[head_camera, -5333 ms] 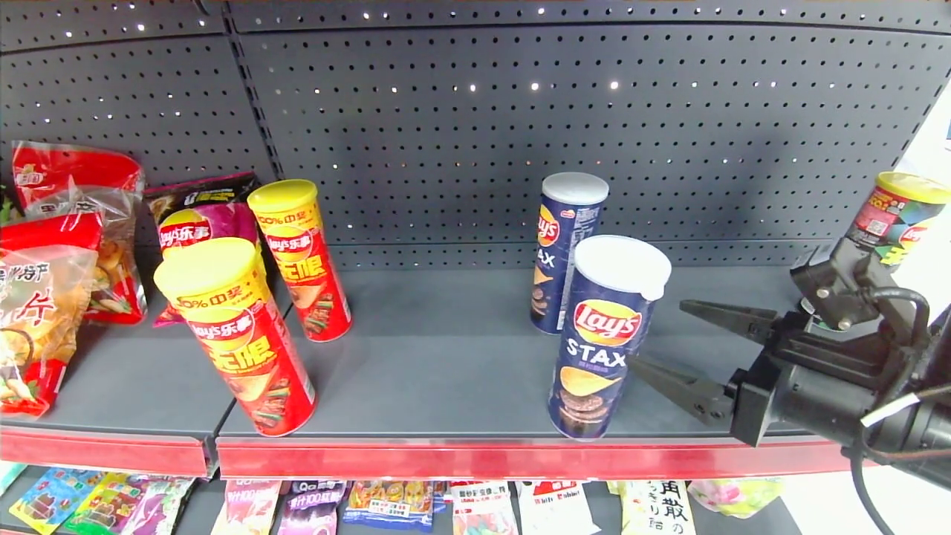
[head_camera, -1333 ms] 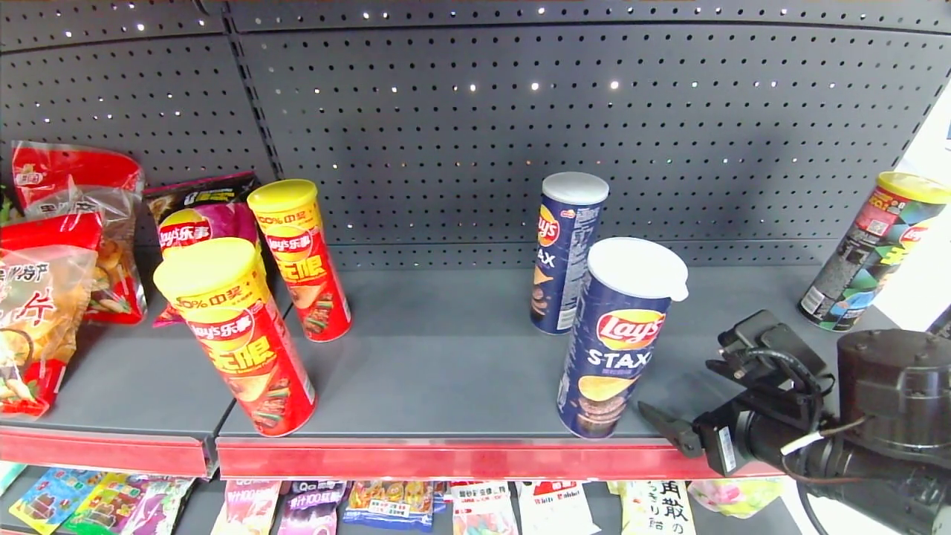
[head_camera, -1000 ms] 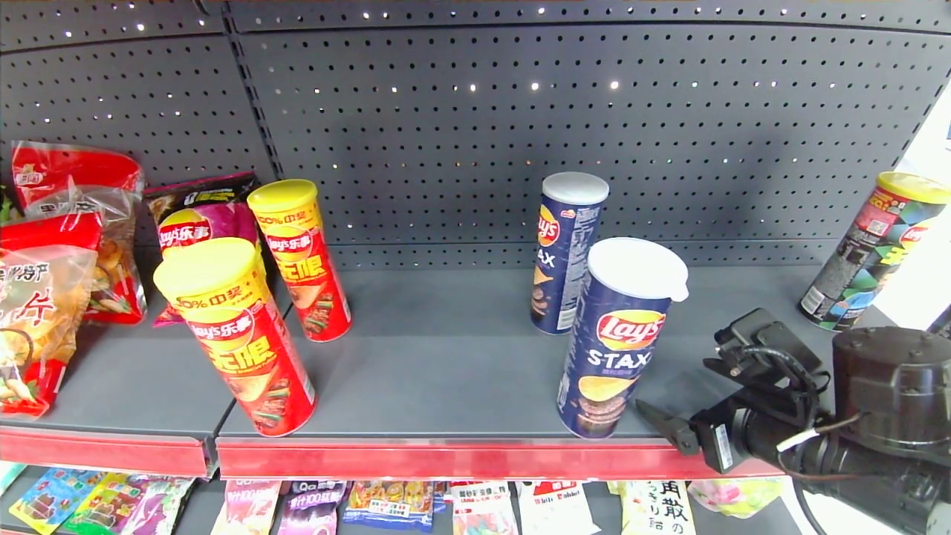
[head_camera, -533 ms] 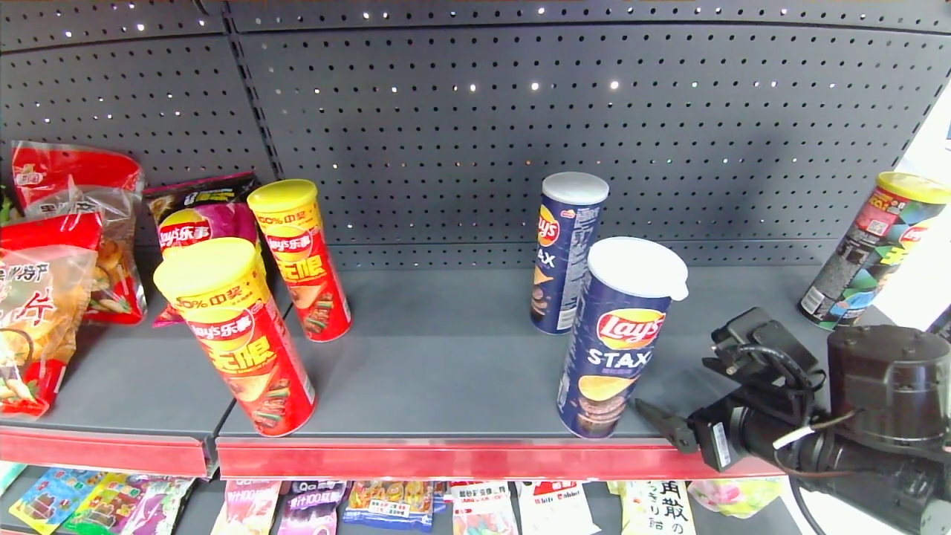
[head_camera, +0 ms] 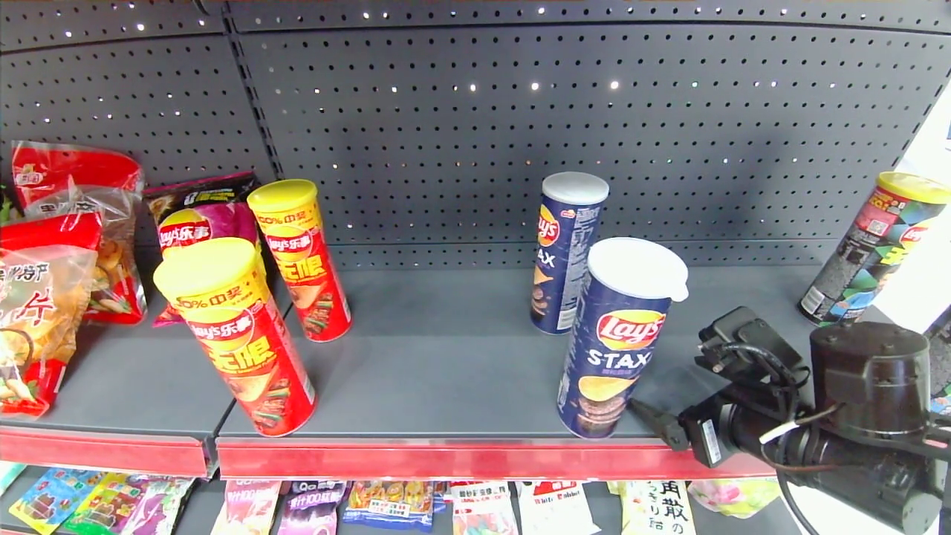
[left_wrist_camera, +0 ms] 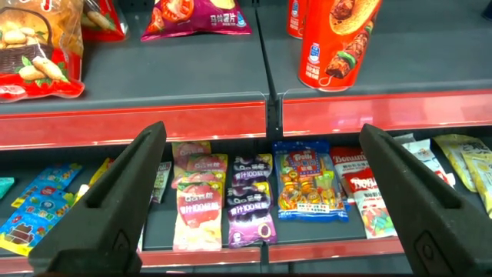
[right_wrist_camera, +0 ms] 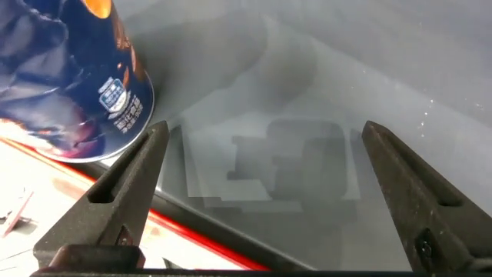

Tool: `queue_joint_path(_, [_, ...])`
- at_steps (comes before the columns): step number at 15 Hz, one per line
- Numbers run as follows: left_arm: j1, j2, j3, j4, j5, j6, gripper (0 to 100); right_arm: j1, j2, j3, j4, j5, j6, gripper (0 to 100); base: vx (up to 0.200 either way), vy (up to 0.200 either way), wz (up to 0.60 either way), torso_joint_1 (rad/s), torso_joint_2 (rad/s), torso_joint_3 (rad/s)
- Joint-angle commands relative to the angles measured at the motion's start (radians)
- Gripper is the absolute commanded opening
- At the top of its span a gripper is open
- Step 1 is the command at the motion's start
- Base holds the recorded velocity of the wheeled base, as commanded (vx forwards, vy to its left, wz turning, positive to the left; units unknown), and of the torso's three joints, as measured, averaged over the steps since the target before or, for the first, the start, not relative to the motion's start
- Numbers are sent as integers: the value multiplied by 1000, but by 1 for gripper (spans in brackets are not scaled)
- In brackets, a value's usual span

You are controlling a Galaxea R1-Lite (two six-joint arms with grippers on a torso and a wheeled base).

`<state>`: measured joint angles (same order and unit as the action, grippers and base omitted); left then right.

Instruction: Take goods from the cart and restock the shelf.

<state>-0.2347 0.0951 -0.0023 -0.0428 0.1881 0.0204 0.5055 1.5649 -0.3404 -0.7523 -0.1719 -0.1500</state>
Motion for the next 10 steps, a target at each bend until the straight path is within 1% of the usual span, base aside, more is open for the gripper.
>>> queue_joint_path(1, [0, 2, 1, 0, 1, 0, 100, 1, 23, -17, -1, 0, -2, 100, 0, 0, 0, 0, 0, 0])
queue_joint_path(10, [2, 2, 1, 0, 1, -2, 100, 19, 49, -29, -4, 2, -3, 100, 0, 0, 0, 0, 0, 0])
